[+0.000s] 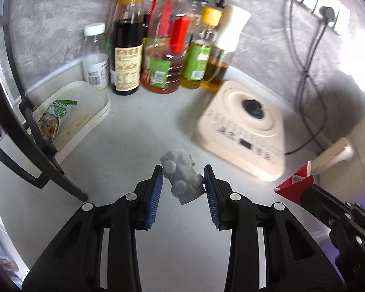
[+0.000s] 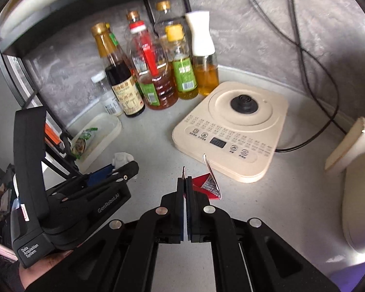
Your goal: Collect trash
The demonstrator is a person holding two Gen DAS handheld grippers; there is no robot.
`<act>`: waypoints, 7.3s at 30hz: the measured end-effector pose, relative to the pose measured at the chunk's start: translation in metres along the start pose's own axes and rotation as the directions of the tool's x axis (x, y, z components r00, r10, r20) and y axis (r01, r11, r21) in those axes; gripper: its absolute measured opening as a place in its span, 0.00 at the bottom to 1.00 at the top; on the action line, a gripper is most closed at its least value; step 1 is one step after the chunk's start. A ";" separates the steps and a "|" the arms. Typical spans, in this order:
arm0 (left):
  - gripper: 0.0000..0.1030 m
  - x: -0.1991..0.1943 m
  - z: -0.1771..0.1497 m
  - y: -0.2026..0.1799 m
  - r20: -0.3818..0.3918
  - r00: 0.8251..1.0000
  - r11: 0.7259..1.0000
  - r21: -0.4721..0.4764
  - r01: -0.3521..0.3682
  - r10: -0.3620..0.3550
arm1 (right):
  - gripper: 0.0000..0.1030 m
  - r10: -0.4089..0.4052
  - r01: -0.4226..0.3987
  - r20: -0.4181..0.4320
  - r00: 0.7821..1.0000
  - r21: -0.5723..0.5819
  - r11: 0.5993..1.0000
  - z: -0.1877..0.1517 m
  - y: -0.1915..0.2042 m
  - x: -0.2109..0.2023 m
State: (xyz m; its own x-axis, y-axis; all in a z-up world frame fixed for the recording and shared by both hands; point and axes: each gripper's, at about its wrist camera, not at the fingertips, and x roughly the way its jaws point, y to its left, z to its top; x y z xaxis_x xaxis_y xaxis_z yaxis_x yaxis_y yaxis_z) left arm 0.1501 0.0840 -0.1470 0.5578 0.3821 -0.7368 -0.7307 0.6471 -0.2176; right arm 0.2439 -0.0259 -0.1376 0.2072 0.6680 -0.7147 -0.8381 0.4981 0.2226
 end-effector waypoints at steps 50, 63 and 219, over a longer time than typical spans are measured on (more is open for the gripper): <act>0.34 -0.162 -0.072 -0.248 -0.099 0.870 0.768 0.428 0.476 -0.483 | 0.57 -0.406 0.227 0.270 0.873 0.513 0.828 -0.150 -0.155 -0.325; 0.65 -0.161 -0.068 -0.288 -0.105 0.874 0.729 0.510 0.457 -0.474 | 0.63 -0.462 0.252 0.279 0.842 0.555 0.793 -0.182 -0.169 -0.363; 0.94 -0.330 -0.047 0.024 0.086 0.856 0.763 0.506 0.402 -0.509 | 0.92 -0.385 0.240 0.313 0.868 0.415 0.878 -0.186 0.096 -0.378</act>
State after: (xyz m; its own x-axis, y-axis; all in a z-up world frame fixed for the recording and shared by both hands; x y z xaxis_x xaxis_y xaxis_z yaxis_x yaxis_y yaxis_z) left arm -0.0697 -0.0579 0.0613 0.8836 0.0548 -0.4650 -0.1336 0.9813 -0.1383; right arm -0.0088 -0.3333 0.0312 0.6605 0.5610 -0.4990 -0.4763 0.8268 0.2992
